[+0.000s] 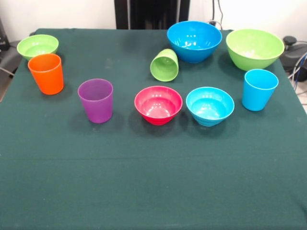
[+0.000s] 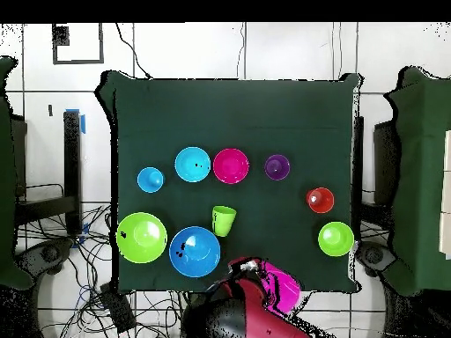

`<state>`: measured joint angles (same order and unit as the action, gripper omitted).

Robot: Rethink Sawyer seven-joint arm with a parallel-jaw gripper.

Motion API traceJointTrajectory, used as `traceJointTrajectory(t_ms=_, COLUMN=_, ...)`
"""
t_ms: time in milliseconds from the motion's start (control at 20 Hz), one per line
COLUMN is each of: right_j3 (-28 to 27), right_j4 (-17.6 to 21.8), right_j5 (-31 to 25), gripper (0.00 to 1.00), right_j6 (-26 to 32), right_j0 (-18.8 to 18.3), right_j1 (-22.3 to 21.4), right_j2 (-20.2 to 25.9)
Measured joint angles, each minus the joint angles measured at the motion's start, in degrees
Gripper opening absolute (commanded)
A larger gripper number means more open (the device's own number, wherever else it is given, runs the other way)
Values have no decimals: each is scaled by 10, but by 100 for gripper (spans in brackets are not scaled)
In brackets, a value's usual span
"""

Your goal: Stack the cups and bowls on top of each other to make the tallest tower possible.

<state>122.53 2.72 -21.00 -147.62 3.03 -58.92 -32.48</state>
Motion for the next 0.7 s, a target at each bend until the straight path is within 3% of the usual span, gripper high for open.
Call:
traceJointTrajectory(t_ms=350, right_j3=-30, right_j4=-1, right_j5=2, gripper=0, right_j6=0, right_j0=-11, right_j1=59, right_j2=30)
traceJointTrajectory(t_ms=700, right_j3=-98, right_j4=-27, right_j5=0, gripper=0, right_j6=0, right_j0=-41, right_j1=126, right_j2=95)
